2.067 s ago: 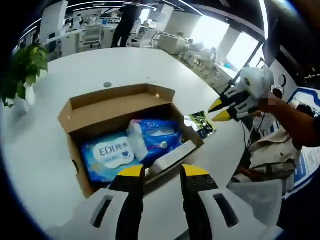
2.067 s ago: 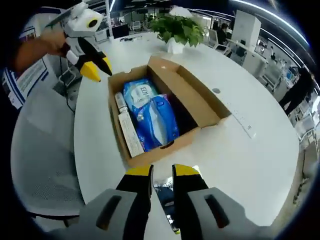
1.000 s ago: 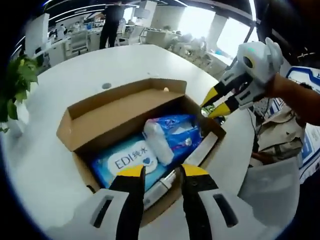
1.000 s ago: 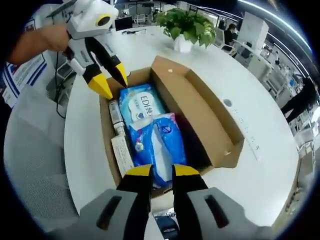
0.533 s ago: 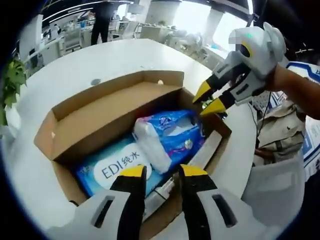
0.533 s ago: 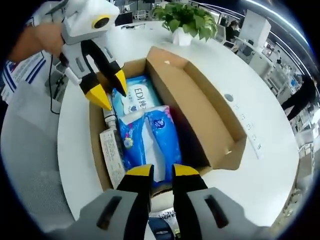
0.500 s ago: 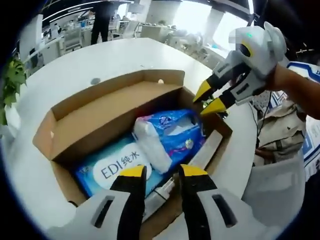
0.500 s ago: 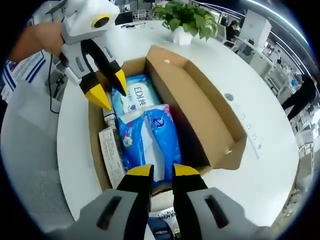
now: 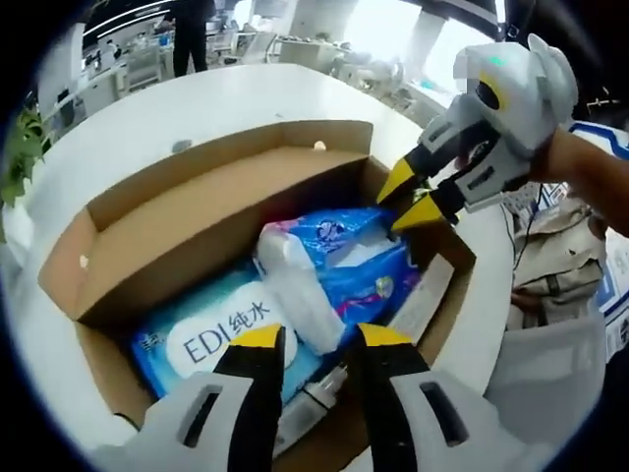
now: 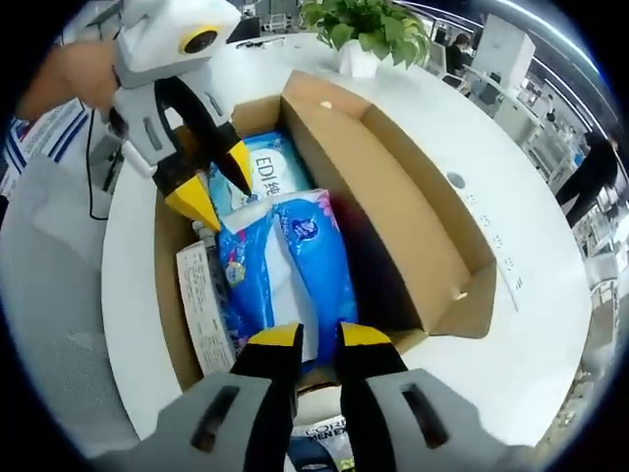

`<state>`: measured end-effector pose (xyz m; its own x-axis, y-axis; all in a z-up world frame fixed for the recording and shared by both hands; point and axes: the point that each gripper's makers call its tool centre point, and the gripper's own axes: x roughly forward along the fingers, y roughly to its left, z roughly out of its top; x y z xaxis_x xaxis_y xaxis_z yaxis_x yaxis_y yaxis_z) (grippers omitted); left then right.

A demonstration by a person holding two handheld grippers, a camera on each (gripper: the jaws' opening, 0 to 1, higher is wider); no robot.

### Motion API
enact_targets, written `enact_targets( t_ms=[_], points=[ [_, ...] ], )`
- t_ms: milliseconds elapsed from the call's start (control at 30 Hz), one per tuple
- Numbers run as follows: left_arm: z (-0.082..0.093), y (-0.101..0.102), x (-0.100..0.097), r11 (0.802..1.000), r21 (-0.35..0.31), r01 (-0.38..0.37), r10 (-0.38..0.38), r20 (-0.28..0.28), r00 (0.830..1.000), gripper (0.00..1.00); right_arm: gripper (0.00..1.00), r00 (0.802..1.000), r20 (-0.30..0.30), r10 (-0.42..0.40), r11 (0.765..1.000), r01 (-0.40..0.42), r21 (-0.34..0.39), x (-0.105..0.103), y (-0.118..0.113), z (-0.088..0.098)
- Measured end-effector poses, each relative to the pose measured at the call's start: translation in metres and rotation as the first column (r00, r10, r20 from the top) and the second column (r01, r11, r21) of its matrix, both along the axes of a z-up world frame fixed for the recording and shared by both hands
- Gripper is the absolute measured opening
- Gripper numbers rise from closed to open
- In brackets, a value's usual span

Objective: Operate the shoe box by opening the lid, removing the specified soft item, and placing it in the target area until the item is outside and the box remains undamaged.

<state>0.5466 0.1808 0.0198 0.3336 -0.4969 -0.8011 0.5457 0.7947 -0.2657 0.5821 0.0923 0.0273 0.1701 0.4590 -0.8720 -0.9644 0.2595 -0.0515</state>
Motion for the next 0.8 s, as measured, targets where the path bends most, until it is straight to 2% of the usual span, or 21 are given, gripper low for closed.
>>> enact_targets(
  t_ms=[67, 100, 200, 233, 367, 467, 667, 800],
  points=[
    [-0.002, -0.002, 0.000, 1.000, -0.013, -0.026, 0.026, -0.016, 1.000, 0.35, 0.13, 1.000, 0.001, 0.000, 1.000, 0.000, 0.002, 0.001, 0.001, -0.001],
    [-0.005, -0.002, 0.000, 1.000, -0.005, -0.018, 0.018, -0.017, 1.000, 0.35, 0.13, 1.000, 0.003, 0.002, 1.000, -0.002, -0.004, 0.001, 0.001, -0.002],
    [-0.008, -0.007, -0.003, 1.000, -0.024, -0.013, 0.012, -0.038, 0.999, 0.28, 0.12, 1.000, -0.002, 0.003, 1.000, -0.003, -0.001, 0.001, 0.001, -0.003],
    [-0.007, -0.010, -0.004, 0.999, -0.037, -0.005, 0.004, -0.039, 0.999, 0.22, 0.11, 1.000, 0.000, 0.005, 1.000, -0.005, -0.003, 0.001, 0.001, -0.003],
    [-0.010, -0.010, -0.001, 0.999, -0.037, -0.022, 0.021, -0.035, 0.999, 0.19, 0.08, 1.000, 0.005, 0.015, 1.000, -0.015, -0.012, 0.003, 0.002, -0.005],
    [-0.013, -0.008, -0.001, 0.997, -0.056, -0.051, 0.048, -0.063, 0.997, 0.16, 0.06, 1.000, -0.003, 0.018, 1.000, -0.018, -0.010, 0.003, 0.002, -0.007],
    [-0.016, -0.003, 0.004, 0.995, -0.069, -0.073, 0.068, -0.073, 0.995, 0.04, 0.00, 0.999, 0.004, 0.045, 0.999, -0.045, -0.029, 0.002, 0.002, -0.013],
    [-0.015, -0.002, 0.004, 0.993, -0.083, -0.084, 0.078, -0.072, 0.994, 0.01, 0.00, 0.999, -0.001, 0.048, 0.998, -0.048, -0.030, 0.002, 0.002, -0.013]
  ],
)
